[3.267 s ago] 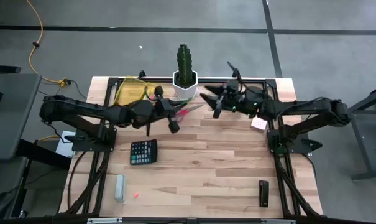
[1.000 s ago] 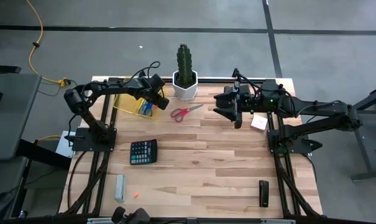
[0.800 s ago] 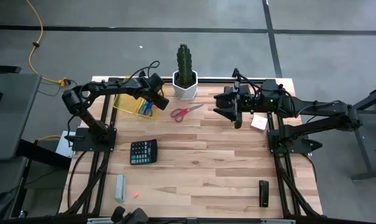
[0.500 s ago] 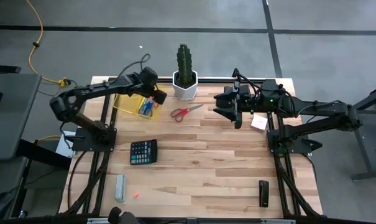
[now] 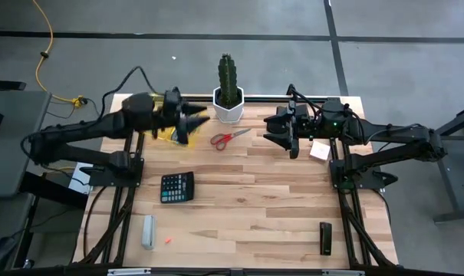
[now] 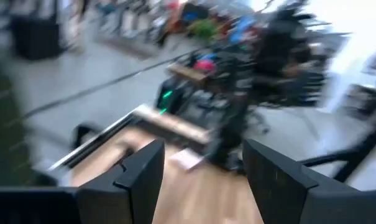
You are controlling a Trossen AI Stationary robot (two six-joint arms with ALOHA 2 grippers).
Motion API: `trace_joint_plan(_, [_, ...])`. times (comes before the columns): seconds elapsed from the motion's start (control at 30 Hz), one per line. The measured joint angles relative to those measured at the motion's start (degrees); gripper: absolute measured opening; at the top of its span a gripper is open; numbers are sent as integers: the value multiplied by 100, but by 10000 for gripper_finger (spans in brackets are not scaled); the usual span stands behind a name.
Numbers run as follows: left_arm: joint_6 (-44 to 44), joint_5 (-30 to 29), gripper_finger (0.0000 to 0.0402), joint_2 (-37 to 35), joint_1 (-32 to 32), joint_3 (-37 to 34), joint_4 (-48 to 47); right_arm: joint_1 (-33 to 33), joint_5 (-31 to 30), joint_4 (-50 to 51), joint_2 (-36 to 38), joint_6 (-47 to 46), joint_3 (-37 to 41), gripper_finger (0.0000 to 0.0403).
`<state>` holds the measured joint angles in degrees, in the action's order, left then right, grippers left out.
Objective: Pack school essentials
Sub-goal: Put the red scissors into the transparent yellow supply box
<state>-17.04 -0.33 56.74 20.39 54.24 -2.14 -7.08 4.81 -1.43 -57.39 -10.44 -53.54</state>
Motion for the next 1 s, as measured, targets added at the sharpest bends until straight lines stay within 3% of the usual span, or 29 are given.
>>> trace_joint_plan(0.17, [460,-702,204,-20,-1243,0,449,1,5,0,0,0,0,277])
trace_joint_plan(0.3, [578,-1199,204,172,-1751,-7,729,1,16,2,0,0,0,277])
trace_joint_plan(1.0, [826,-1425,204,272,-1660,-4,828,-1,14,66,0,-2,-2,277])
